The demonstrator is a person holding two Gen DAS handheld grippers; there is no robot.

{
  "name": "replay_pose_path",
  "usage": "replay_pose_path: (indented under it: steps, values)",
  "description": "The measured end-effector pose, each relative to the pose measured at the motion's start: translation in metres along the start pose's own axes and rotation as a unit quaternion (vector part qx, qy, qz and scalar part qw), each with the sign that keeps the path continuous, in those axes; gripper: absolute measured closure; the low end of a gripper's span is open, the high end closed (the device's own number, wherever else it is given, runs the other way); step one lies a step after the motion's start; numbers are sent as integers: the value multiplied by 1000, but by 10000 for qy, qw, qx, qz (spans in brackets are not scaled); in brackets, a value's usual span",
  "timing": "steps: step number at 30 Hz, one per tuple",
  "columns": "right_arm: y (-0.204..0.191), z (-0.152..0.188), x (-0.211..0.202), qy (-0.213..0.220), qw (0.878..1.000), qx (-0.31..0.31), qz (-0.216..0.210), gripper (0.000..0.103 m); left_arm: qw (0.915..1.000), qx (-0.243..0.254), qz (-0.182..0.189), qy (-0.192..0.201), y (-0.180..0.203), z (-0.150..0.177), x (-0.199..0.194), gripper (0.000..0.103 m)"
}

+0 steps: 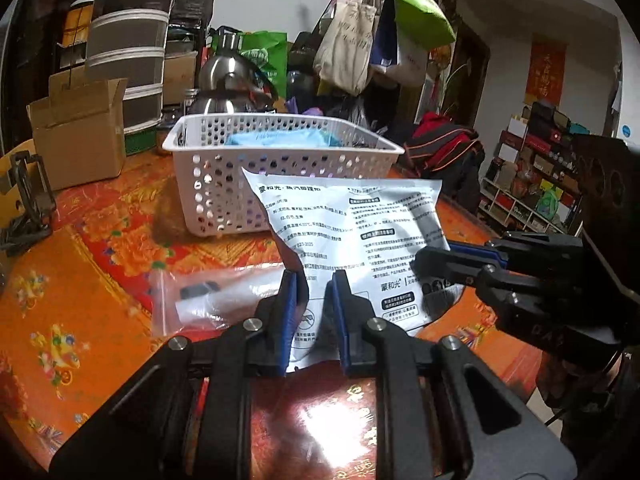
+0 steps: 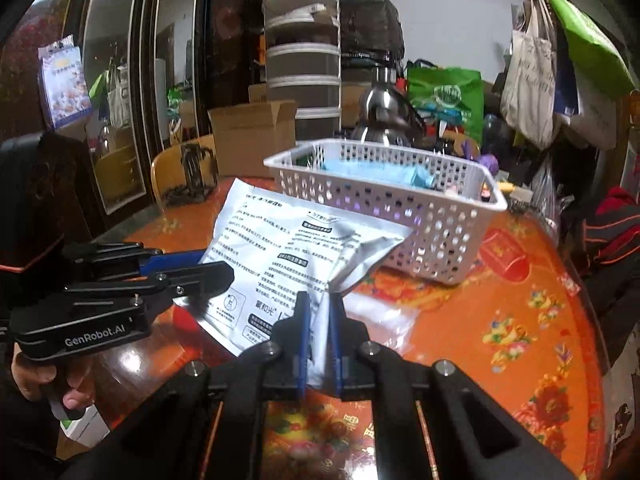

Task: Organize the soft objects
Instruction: 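Lift the sheet into the basket and open both tools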

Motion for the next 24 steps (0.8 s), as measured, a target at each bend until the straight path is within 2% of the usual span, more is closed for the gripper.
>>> replay_pose_path:
  steps: [13,19,24]
  values:
    - [4,-32,-20,345,9992,-170,110,96,9994,31,72,350,15,-32,-30,87]
    - [20,-50,-14,393,9989,-160,177,96,9991,88,74,407,20,-54,-26,87]
    - [44,-74,-3,454,9984,-174,275,96,9989,174,37,431,26,-86,-14,87]
Point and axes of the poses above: each gripper's, at about its wrist camera, not at the fingertips, and x roughly the way its jaws point, y to its right, z to its underside, the point moved 7 cm from there along x, roughly the way its jaws point, and after that the axes turned 11 degrees about -x, right-handed, at the moved point
